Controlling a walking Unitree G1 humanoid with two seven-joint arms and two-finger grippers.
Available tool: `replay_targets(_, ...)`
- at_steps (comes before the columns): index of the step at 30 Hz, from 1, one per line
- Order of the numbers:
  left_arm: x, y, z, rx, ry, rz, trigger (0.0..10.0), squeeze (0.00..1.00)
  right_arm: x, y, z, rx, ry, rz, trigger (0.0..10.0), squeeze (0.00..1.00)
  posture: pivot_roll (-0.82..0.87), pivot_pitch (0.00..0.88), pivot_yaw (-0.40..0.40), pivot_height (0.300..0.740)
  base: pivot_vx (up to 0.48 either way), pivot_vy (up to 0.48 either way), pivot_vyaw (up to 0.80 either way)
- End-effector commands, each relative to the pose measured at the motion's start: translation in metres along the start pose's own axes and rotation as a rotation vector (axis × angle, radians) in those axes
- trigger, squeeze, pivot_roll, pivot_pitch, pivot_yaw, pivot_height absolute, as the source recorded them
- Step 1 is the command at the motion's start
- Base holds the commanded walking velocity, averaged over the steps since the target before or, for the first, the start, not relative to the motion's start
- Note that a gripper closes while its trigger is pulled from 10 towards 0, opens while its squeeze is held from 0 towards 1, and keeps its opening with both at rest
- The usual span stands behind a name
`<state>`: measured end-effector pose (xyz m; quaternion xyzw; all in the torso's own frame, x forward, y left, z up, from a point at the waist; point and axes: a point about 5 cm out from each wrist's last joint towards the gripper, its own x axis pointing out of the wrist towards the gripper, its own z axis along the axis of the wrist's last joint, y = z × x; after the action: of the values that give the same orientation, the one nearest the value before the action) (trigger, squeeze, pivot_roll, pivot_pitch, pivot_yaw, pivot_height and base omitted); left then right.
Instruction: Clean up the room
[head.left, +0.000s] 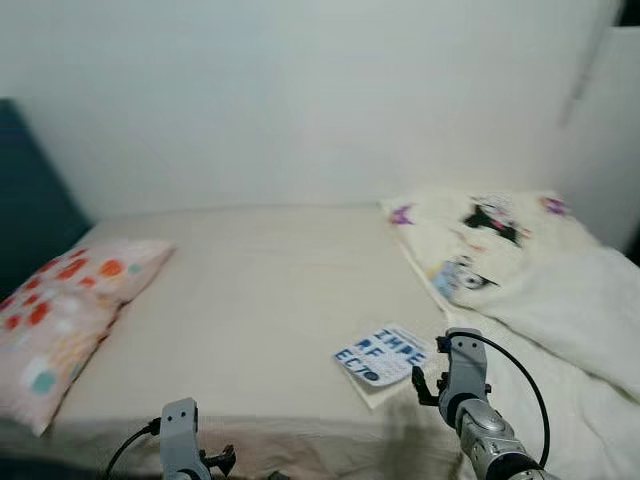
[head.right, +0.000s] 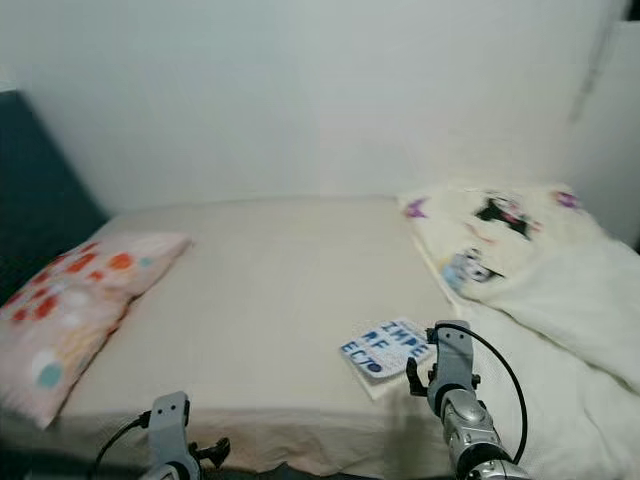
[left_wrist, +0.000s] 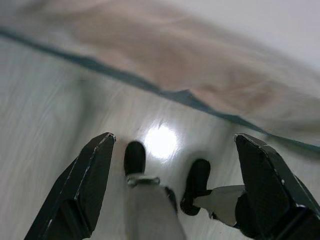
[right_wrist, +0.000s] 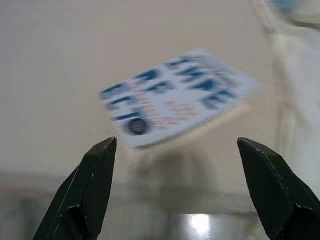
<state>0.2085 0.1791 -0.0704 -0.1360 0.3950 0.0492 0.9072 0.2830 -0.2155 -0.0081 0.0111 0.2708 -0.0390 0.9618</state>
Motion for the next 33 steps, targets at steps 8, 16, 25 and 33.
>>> replay_targets(8, -0.0013, 0.0049, -0.0022, 0.017, 0.013, 0.002, 10.0, 0.00, 0.0005, 0.0031, -0.0001, -0.005, 0.003, 0.006, 10.0, 0.00, -0.14, 0.000, 0.041, 0.730, 0.000, 0.000, 0.71)
replay_targets(16, -0.0013, 0.0045, -0.0027, 0.018, 0.017, -0.002, 10.0, 0.00, 0.0009, 0.0037, 0.0009, -0.022, 0.004, 0.011, 10.0, 0.00, -0.15, 0.000, 0.035, 0.730, 0.000, 0.000, 0.68)
replay_targets(25, -0.0015, 0.0031, -0.0047, 0.019, 0.021, -0.010, 10.0, 0.00, 0.0009, -0.0002, 0.0010, -0.010, 0.011, -0.026, 10.0, 0.00, -0.15, 0.000, 0.032, 0.730, 0.000, -0.105, 0.30)
replay_targets(33, -0.0021, 0.0040, -0.0071, 0.008, 0.026, -0.001, 10.0, 0.00, 0.0003, -0.0032, -0.0011, -0.012, 0.024, -0.047, 10.0, 0.00, -0.15, 0.000, 0.030, 0.730, 0.000, -0.412, 0.00)
